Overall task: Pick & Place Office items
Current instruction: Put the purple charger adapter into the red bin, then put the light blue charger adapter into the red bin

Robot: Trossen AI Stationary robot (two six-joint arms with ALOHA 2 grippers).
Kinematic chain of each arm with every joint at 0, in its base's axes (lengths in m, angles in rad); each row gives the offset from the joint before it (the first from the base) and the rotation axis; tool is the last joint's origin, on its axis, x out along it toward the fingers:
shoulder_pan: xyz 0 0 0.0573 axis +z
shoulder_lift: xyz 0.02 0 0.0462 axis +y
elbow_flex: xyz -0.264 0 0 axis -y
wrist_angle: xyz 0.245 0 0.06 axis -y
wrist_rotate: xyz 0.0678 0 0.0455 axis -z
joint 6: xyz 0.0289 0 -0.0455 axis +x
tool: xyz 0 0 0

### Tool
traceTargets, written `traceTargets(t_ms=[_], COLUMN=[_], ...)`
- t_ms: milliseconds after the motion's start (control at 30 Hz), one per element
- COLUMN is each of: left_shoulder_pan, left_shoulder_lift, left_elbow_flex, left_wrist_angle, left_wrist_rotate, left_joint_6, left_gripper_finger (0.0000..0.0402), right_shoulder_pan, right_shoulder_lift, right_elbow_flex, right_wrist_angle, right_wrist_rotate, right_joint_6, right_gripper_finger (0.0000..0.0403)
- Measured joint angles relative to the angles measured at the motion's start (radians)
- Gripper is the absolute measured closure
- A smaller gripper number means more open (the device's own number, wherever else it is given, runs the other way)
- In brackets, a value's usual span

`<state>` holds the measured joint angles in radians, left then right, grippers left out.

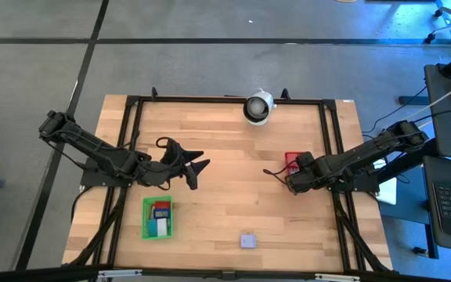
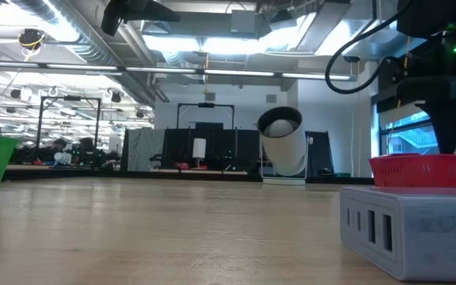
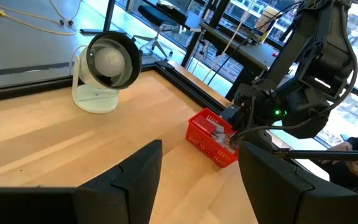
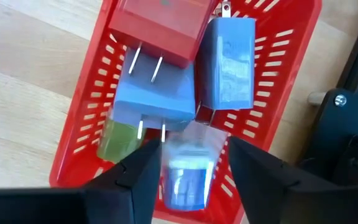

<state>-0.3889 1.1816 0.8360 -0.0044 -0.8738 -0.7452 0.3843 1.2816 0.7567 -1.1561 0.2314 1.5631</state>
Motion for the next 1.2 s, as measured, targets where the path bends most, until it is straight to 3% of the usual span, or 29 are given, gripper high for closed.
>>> traceTargets(t_ms=[367,567,733,1000,1200], left_shoulder_pan=[0.0,0.0,-0.002,-0.003,-0.004], left_shoulder_lift=[0.0,0.0,0.0,0.0,0.0], left_elbow_flex=[0.0,0.0,0.0,0.0,0.0], left_wrist_angle=[0.0,0.0,0.0,0.0,0.0], left_wrist_rotate=[0.009,0.061,0.151,0.324,0.421], left_joint_6=[0.0,-0.016,-0.027,-0.027,-0.067], left_gripper_finger=[0.0194,0.0194,0.0194,0.0194,0.0194], right_shoulder_pan=[0.0,0.0,0.002,0.068,0.095], right_shoulder_lift=[0.0,0.0,0.0,0.04,0.134], right_elbow_flex=[0.004,0.105,0.22,0.242,0.242], right_wrist_angle=[-0.003,0.001,0.122,0.683,0.864], right_wrist_rotate=[-0.017,0.013,0.096,0.094,0.087], right_joint_6=[0.0,-0.08,-0.329,-0.839,-1.037], right_gripper_finger=[0.0168,0.0154,0.0154,0.0153,0.0153])
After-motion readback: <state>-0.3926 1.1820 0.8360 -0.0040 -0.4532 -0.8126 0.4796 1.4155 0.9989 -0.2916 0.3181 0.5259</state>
